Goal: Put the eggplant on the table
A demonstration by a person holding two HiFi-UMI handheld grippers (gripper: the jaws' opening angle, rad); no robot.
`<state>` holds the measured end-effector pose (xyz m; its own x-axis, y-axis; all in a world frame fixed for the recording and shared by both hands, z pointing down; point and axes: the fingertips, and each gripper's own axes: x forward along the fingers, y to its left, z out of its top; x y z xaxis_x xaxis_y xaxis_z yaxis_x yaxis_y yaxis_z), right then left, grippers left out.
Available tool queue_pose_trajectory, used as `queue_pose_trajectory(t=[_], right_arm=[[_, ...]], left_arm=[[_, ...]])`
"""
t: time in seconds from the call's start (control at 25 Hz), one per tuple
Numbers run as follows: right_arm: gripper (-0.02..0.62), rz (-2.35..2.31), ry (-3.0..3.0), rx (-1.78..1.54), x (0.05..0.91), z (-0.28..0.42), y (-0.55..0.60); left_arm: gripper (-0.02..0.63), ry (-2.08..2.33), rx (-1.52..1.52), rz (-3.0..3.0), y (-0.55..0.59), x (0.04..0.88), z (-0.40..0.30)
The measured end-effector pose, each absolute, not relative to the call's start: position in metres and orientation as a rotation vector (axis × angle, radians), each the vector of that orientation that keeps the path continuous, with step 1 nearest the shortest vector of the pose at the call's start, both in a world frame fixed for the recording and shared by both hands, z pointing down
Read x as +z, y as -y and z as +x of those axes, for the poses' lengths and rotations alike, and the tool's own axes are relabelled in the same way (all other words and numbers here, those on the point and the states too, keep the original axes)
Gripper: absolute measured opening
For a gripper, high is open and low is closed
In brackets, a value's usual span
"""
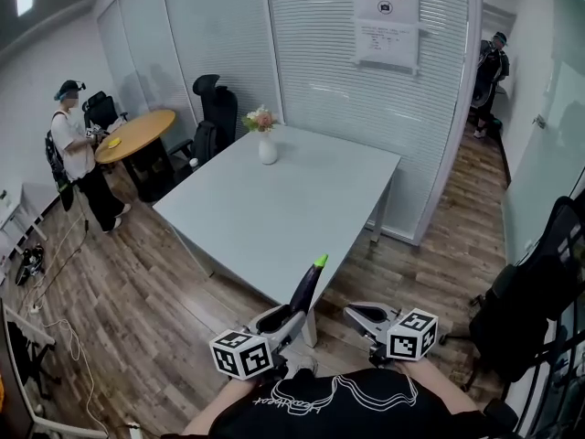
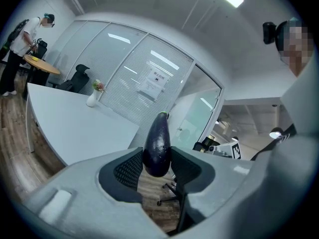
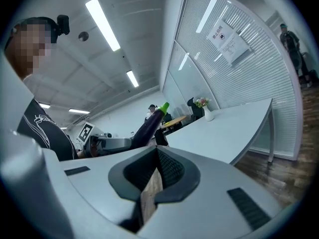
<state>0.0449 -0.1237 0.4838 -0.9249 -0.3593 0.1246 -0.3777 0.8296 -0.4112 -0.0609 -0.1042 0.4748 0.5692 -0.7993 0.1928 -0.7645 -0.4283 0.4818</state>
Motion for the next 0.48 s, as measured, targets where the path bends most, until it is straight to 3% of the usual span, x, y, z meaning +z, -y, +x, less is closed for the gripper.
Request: queue_pose_trajectory(t=[0.48], right_arm=[[0.008,0.701,2.947,0.694,0.477,-0.023,0.249]], left_arm=[[0.183,1.176,-0.060,2.315,0.237,0.469,-0.129]])
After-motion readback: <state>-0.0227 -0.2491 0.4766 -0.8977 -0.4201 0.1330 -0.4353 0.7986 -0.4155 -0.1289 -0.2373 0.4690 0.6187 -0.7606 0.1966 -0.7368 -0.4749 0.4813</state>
